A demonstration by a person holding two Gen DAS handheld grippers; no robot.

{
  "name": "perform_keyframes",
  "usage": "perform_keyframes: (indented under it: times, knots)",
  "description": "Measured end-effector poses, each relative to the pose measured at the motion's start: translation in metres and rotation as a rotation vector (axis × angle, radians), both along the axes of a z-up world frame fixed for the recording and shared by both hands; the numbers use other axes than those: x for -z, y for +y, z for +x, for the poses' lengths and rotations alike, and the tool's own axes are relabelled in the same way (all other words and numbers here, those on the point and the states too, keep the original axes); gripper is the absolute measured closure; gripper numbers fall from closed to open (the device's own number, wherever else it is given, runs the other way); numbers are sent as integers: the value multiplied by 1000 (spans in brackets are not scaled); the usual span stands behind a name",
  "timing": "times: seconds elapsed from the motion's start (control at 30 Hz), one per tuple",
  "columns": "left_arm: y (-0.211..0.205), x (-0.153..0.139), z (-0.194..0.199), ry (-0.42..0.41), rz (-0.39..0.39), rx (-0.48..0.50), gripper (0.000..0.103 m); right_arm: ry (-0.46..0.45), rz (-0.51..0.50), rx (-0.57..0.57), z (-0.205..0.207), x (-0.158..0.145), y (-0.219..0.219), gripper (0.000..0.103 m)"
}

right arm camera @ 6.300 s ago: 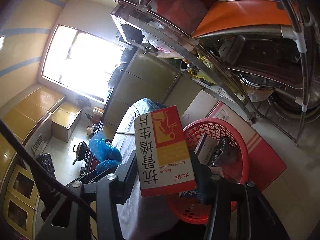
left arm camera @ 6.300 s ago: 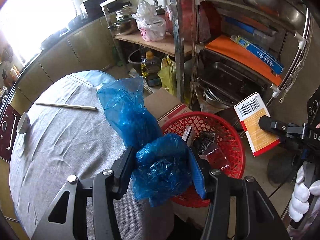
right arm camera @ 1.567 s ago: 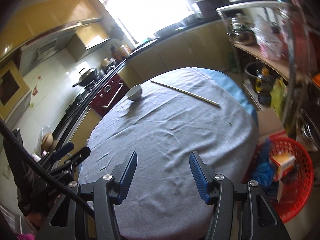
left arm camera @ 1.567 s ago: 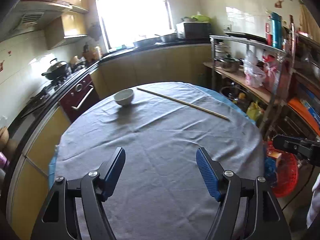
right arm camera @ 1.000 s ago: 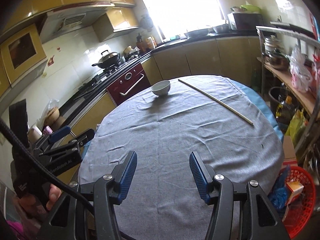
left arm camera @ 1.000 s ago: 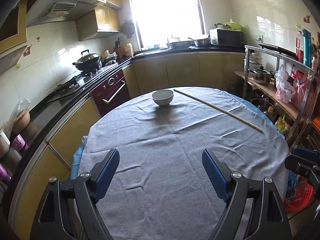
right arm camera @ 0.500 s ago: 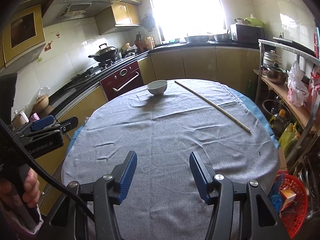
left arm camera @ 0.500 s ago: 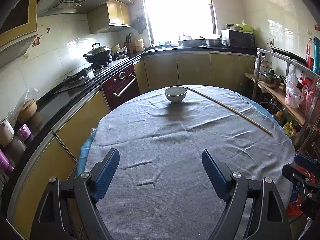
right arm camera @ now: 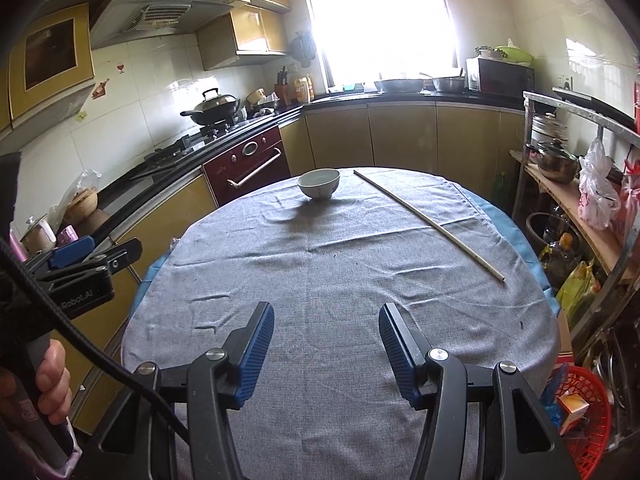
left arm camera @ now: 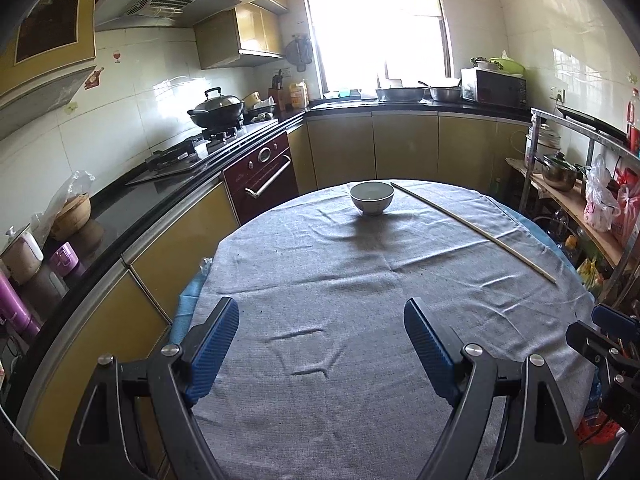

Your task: Collect trash

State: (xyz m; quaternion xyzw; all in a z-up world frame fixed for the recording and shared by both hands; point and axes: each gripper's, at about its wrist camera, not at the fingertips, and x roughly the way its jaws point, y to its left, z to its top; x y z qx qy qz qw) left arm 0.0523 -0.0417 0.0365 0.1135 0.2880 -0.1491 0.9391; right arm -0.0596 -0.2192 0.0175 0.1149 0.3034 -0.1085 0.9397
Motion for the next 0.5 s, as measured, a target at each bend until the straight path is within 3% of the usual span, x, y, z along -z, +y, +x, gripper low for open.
perform_keyframes:
  times: [0.5]
  knots:
    - [0,-1,1,-8,14,-27,18,15,10,0,4,0,1,44]
